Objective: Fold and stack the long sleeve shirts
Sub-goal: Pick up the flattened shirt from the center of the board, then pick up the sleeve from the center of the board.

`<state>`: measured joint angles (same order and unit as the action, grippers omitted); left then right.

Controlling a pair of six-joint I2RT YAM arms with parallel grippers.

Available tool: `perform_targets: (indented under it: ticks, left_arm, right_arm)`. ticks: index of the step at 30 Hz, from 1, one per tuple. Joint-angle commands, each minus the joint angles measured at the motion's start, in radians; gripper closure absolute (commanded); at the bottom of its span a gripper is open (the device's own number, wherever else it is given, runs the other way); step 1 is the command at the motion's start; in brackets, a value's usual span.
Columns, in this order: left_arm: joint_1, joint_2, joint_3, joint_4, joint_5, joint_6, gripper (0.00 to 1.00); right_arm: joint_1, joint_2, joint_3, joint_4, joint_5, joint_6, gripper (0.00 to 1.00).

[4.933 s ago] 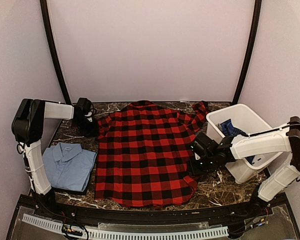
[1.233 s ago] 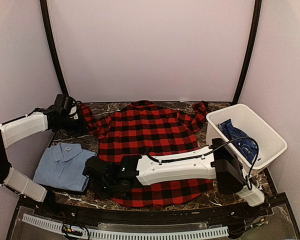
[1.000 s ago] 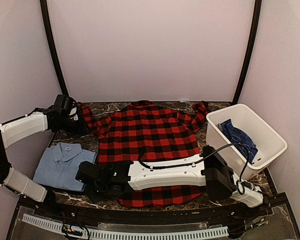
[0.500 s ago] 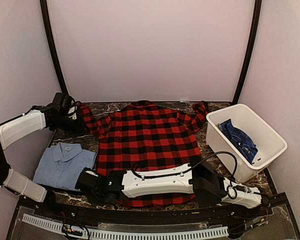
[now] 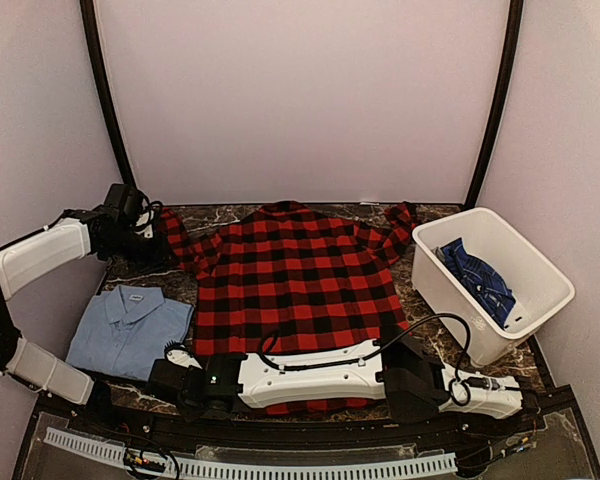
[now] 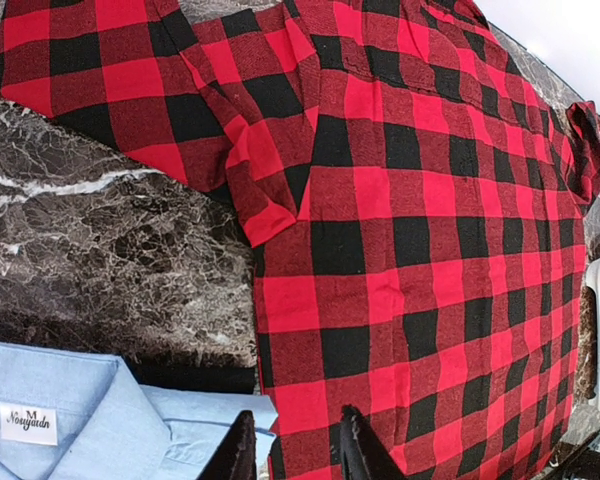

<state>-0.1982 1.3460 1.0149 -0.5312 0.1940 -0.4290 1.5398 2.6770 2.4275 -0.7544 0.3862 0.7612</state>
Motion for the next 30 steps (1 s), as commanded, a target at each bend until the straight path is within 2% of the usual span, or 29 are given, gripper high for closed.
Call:
perform_targets:
  ticks: [1, 6, 10, 17, 30]
  left_arm:
    - [0.011, -0.044, 0.005, -0.021, -0.001, 0.012, 0.72]
    - [0.017, -0.046, -0.013, -0.007, -0.005, 0.010, 0.72]
    - [0.031, -0.050, -0.025, 0.011, -0.010, 0.001, 0.72]
    - [0.059, -0.024, -0.030, 0.052, -0.006, -0.018, 0.71]
    - [0.135, 0.101, 0.067, 0.133, 0.000, -0.011, 0.72]
  right_arm:
    - [0.019, 0.037, 0.009, -0.147, 0.028, -0.013, 0.71]
    - [0.024, 0.050, 0.014, -0.187, 0.012, -0.051, 0.71]
    - [0.025, 0.038, -0.005, -0.161, -0.029, -0.067, 0.76]
    - [-0.005, -0.019, -0.065, -0.066, -0.110, -0.069, 1.00]
    - [-0.093, -0.343, -0.342, 0.208, -0.224, -0.084, 1.00]
